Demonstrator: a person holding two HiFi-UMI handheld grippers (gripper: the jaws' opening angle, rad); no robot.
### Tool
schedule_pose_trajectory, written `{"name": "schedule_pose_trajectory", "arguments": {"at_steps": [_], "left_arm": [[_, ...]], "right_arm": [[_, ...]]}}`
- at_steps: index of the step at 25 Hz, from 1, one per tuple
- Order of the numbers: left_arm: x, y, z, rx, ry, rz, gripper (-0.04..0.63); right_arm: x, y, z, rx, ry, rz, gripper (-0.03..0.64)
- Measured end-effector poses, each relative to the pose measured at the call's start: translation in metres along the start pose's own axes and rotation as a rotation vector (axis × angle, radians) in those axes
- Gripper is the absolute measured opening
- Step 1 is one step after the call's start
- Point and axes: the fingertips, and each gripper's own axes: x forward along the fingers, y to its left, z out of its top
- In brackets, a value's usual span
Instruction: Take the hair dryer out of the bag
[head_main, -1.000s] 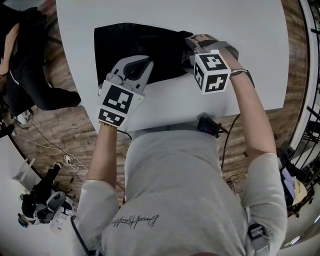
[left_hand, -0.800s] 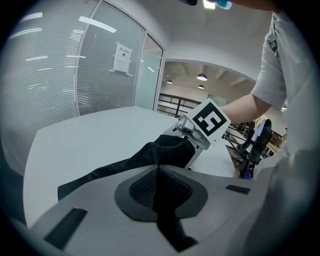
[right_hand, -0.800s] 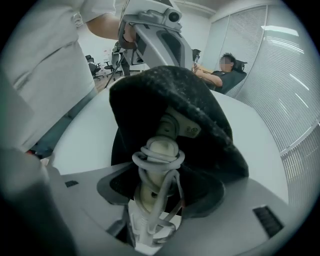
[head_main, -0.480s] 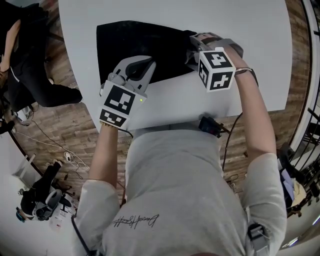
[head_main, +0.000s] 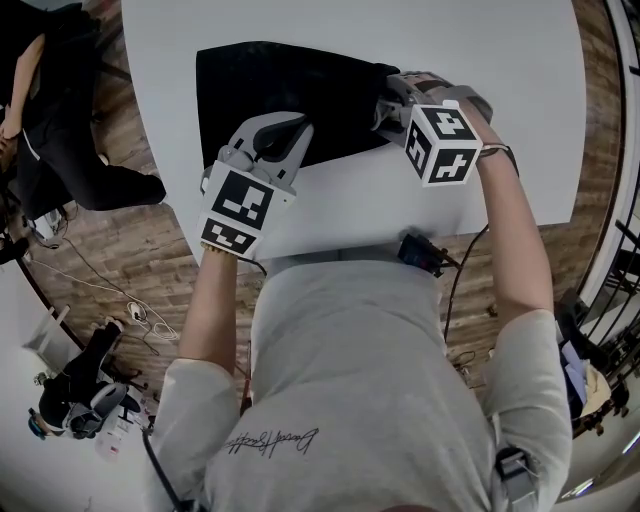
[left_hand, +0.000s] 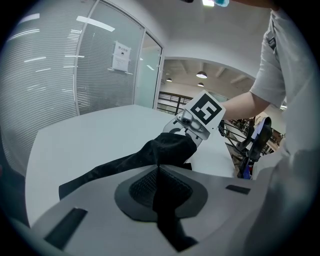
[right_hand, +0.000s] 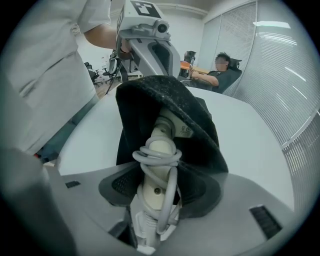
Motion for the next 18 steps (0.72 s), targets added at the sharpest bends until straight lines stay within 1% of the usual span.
{"name": "schedule_pose_trajectory", "arguments": {"at_steps": [6, 13, 18], "left_arm": [[-0.002, 0.003, -0.008, 0.007, 0.014, 0.007, 0.018], [-0.003, -0.003, -0.004, 0.011, 0.013, 0.003, 0.018], [-0.003, -0.004, -0.004, 0.021, 0.023, 0.013, 0.018]], "right_arm": [[-0.005, 0.001, 0.001, 0.036, -0.014, -0.001, 0.233], [-0.022, 0.001, -0.006, 0.079, -0.029, -0.021, 0.230], [-0.024, -0.001, -0.012, 0.072, -0.008, -0.034, 0.230]]}}
